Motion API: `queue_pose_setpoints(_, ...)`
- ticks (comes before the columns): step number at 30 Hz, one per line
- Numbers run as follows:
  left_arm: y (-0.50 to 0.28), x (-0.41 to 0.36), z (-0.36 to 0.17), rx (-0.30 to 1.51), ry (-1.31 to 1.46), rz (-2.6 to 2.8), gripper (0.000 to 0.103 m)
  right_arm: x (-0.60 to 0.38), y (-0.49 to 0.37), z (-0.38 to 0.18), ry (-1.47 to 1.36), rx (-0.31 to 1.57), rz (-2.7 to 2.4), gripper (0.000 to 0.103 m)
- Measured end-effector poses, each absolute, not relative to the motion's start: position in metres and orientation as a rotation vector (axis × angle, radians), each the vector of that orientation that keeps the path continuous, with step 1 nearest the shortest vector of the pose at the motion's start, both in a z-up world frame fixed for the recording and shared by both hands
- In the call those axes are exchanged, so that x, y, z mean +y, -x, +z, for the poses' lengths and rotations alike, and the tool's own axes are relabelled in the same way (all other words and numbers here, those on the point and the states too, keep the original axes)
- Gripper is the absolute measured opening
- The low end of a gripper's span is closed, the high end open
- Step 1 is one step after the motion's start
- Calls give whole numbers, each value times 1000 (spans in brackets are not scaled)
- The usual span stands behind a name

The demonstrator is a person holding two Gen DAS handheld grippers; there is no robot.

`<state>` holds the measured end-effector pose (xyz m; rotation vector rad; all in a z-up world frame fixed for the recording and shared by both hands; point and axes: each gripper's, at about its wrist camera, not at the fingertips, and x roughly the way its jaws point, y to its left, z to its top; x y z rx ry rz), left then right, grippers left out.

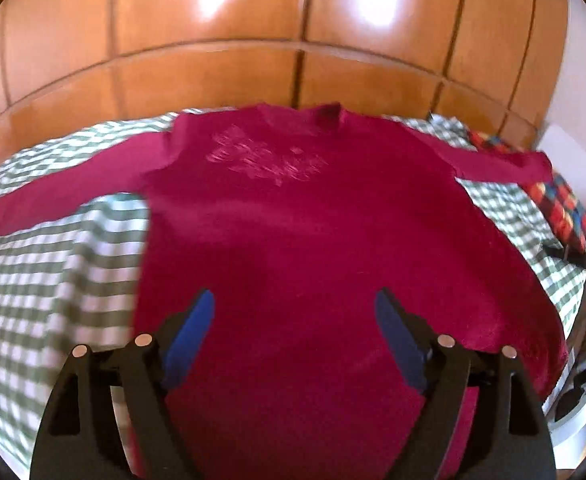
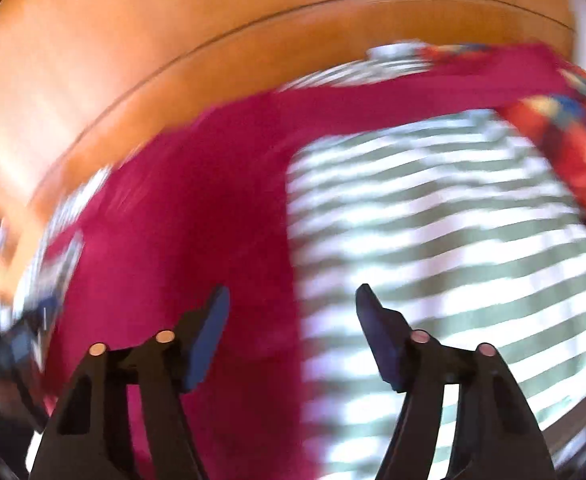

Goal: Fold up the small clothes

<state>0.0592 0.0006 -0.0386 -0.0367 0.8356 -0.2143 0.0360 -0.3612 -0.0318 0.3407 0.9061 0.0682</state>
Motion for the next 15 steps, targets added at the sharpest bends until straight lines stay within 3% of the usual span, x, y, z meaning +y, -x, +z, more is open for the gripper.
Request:
queue_pose_setpoints(9, -89, -1, -68, 948, 124, -201, 83, -562, -96, -9, -726, 754, -323, 53)
queue_pose_setpoints(15, -92, -10, -81, 962, 83, -199, 96, -609, -144, -21, -788, 783, -429, 53)
